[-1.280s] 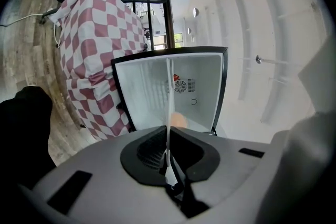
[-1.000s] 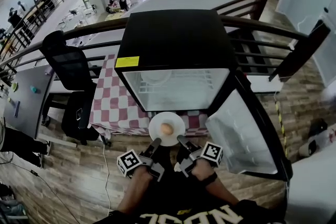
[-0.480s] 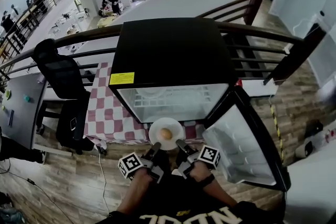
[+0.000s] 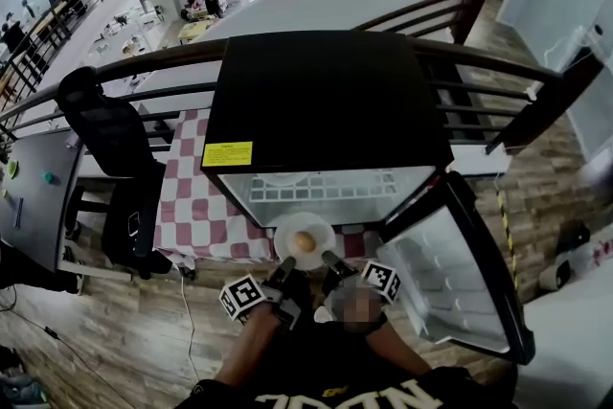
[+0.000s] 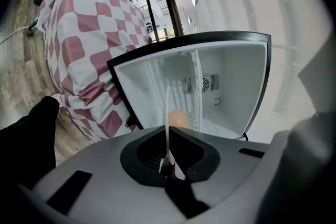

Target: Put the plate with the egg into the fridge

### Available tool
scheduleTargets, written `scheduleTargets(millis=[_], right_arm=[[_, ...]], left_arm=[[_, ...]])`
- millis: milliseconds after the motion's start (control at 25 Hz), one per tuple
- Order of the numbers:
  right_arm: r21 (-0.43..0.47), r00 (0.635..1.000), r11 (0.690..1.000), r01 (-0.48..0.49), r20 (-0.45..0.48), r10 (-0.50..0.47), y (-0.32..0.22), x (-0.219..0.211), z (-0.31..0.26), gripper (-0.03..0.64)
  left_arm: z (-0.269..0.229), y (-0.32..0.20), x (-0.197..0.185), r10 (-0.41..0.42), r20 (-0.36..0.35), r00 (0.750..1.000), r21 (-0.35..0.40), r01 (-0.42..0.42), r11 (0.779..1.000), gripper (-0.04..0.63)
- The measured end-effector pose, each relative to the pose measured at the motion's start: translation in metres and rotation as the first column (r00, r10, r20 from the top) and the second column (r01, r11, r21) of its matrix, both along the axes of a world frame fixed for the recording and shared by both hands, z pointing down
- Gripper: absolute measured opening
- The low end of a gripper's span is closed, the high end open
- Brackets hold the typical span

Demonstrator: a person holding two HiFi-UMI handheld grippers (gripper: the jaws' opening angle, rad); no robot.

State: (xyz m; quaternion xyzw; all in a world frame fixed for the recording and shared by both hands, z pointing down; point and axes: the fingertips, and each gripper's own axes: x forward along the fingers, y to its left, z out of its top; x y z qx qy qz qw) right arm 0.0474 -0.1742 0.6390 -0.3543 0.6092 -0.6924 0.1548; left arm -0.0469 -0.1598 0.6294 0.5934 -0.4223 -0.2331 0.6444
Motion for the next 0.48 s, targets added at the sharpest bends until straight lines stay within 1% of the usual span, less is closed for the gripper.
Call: scheduleTargets(millis=[240, 360, 480], right_arm=[[-0.021, 0.999, 1.000, 0.001, -0.045, -0.002, -0.010, -0.003, 0.028, 0.034], [-0.034, 0.998, 0.999, -0.003, -0.063, 0.001, -0.018, -0.005, 0.043, 0.034], [-0.049, 0.998, 0.998, -0.035, -0.044, 0.033, -0.026, -0.008, 0.055, 0.034]], left_arm=[[0.029, -0.010, -0.004, -0.015, -0.007, 1.000, -0.060, 0.014, 0.998, 0.035], [0.043, -0.017, -0.006, -0.010, 0.019, 1.000, -0.072, 0.012, 0.997, 0.035], [0.054, -0.027, -0.009, 0.003, 0.054, 0.999, -0.073, 0.001, 0.997, 0.035]])
